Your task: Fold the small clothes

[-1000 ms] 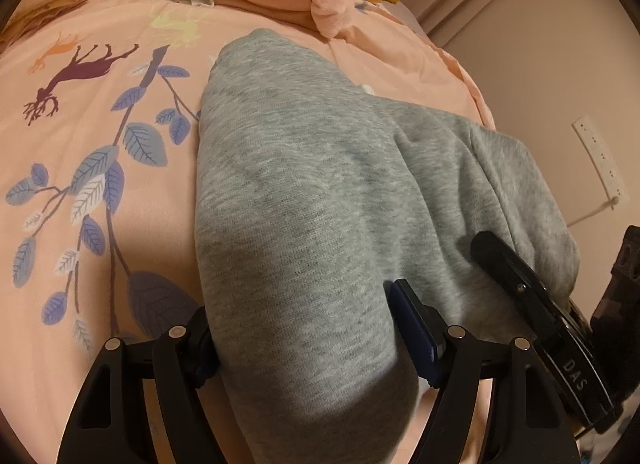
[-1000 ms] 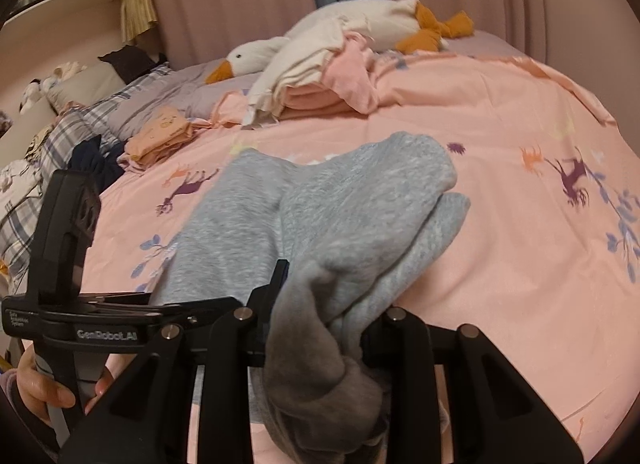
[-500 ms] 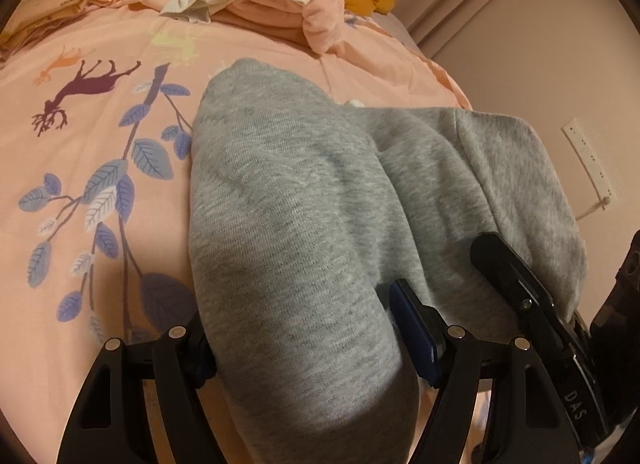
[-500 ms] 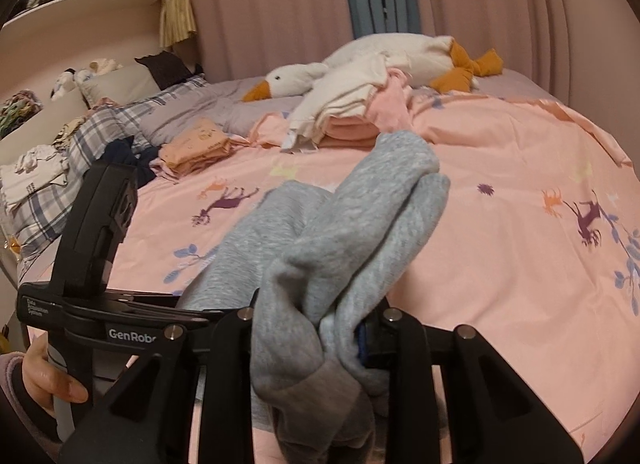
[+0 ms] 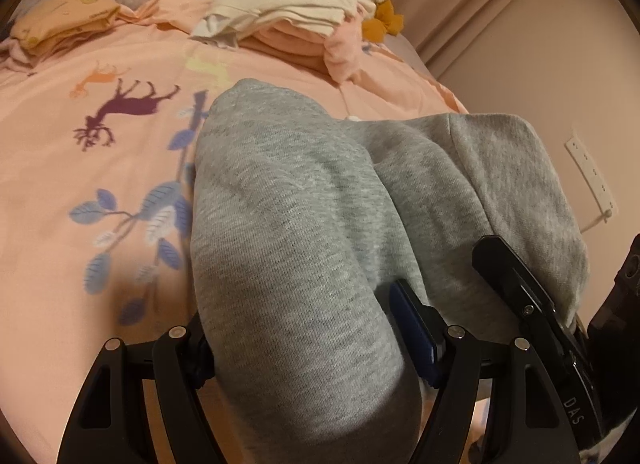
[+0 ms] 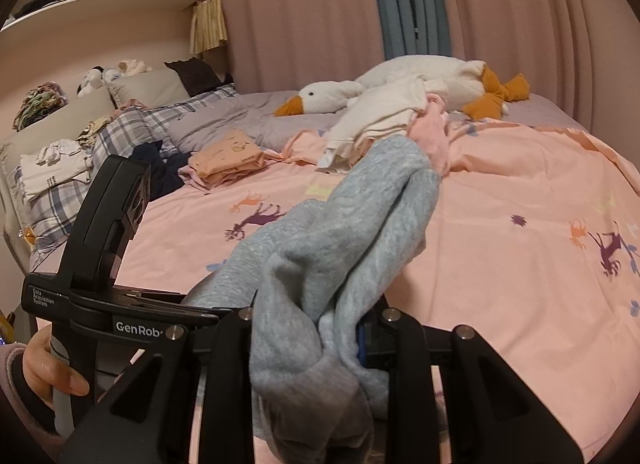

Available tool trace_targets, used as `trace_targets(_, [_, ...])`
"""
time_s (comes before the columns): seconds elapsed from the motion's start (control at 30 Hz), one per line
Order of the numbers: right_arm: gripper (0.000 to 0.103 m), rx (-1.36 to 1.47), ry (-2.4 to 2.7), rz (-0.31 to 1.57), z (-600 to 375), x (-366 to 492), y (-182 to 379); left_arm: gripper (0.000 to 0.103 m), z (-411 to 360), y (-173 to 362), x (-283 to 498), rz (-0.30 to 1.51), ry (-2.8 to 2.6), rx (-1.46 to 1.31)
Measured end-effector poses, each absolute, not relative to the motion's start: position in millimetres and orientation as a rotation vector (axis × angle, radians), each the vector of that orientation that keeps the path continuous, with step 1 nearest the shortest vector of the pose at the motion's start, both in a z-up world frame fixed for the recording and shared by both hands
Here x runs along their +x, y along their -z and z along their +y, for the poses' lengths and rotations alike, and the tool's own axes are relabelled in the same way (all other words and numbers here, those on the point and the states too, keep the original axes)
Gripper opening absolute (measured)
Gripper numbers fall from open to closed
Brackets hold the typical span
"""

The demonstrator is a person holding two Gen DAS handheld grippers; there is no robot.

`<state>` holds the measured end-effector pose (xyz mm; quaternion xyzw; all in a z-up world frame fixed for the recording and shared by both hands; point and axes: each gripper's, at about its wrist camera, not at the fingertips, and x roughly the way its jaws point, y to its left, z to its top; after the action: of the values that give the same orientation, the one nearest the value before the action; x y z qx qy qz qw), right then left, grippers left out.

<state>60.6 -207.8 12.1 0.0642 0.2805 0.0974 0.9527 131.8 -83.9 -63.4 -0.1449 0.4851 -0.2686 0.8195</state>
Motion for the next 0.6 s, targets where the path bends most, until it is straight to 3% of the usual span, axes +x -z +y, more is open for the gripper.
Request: trace_targets(0.6, [0.025, 0.146, -0.362, 0.53, -159, 94, -23, 0.075, -8, 40, 125, 0.946, 0.475, -0.34])
